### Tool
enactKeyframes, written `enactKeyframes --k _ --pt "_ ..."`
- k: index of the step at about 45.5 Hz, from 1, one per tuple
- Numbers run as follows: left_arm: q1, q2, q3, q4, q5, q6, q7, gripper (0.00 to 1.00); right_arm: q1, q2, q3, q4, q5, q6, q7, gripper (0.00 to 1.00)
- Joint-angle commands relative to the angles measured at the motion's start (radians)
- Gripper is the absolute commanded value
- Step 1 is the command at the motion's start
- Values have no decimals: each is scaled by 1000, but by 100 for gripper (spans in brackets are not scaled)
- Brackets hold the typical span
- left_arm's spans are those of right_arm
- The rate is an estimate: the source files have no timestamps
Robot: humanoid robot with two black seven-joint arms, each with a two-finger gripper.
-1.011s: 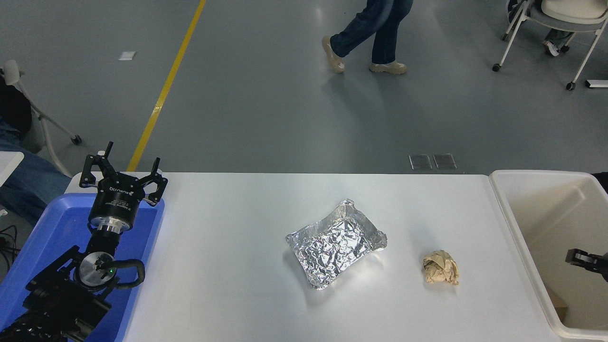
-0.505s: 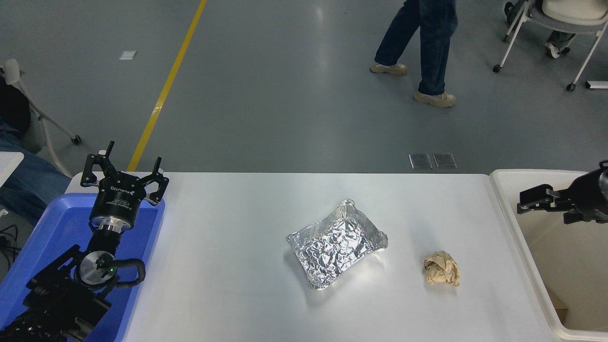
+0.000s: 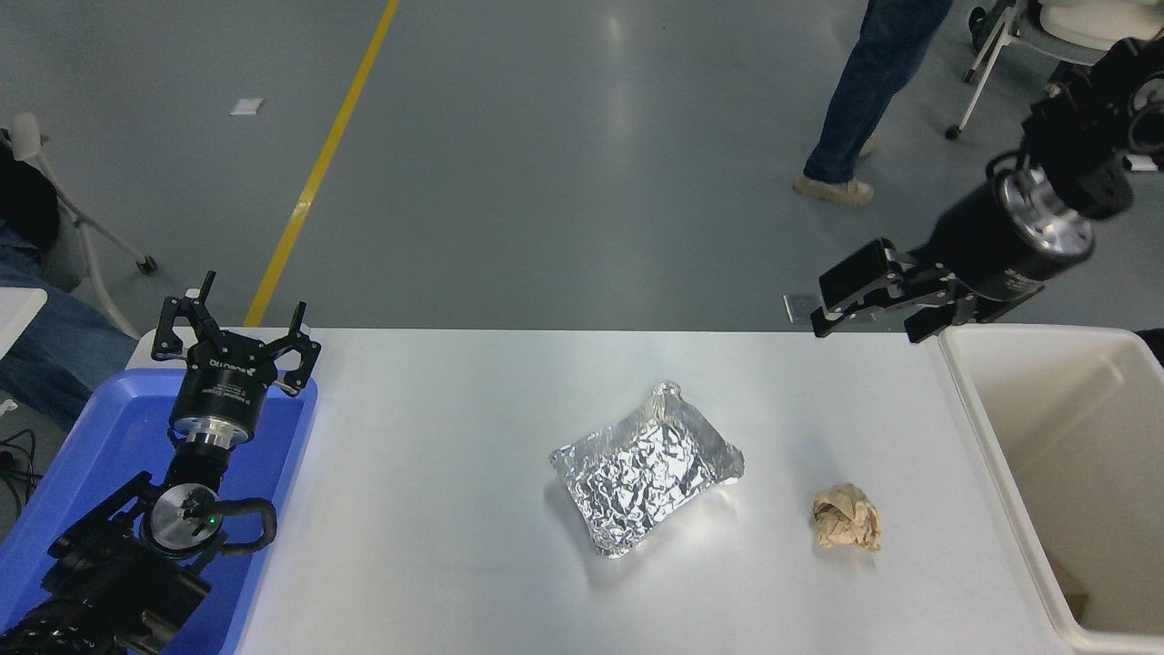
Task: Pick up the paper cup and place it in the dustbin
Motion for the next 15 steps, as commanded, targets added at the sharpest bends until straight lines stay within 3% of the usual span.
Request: enactKeyframes --k 1,15 --pt "0 0 0 0 -1 1 0 100 85 37 -23 74 46 8 -12 100" --pt "0 0 0 0 -1 1 -2 100 85 34 -18 74 46 8 -12 100"
